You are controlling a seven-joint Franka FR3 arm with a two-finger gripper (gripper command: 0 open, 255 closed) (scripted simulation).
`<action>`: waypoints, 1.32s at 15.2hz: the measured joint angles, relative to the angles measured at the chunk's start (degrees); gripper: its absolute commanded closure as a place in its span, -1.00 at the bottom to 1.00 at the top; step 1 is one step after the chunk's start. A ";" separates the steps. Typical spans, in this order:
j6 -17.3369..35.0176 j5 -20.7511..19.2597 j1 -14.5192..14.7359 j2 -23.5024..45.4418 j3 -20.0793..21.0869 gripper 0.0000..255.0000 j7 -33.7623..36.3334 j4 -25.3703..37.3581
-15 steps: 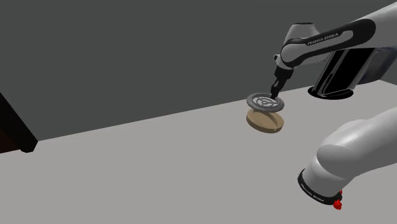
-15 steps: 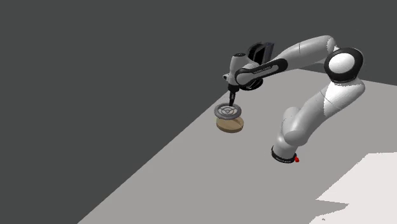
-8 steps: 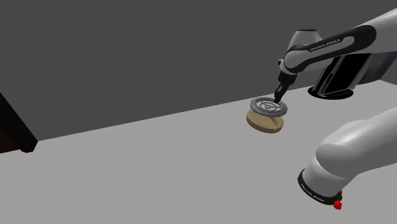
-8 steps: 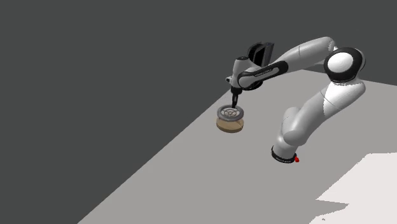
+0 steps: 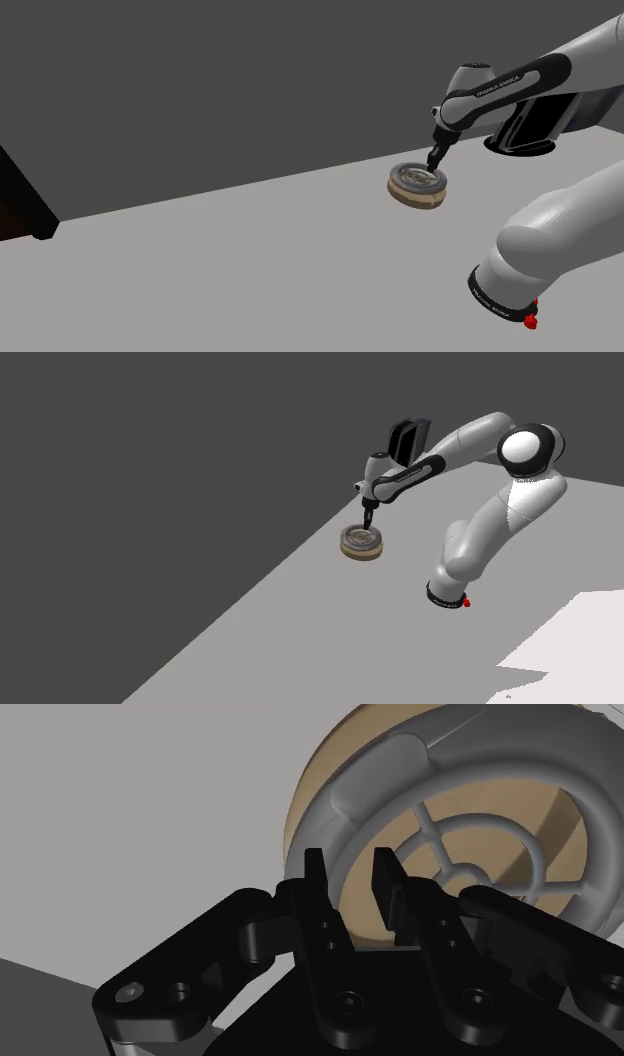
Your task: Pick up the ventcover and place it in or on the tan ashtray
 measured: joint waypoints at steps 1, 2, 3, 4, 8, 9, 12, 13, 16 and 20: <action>0.98 -0.01 0.05 0.63 -0.25 1.00 -0.06 -0.35; 2.00 0.09 0.21 1.42 -0.45 1.00 -0.05 -0.60; 3.13 0.20 0.36 2.31 -0.72 1.00 -0.12 -0.85; 3.94 0.19 0.39 2.78 -0.88 1.00 -0.11 -1.15; 4.63 0.21 0.40 3.20 -1.10 1.00 -0.27 -1.34; 4.67 0.22 0.40 3.23 -1.12 1.00 -0.27 -1.35; 4.72 0.21 0.41 3.29 -1.12 -1.00 -0.25 -1.38; 4.73 0.21 0.42 3.31 -1.11 -1.00 -0.24 -1.39; 4.74 0.21 0.42 3.32 -1.10 -1.00 -0.22 -1.41; -0.72 0.09 0.06 -0.49 0.20 -1.00 0.03 0.45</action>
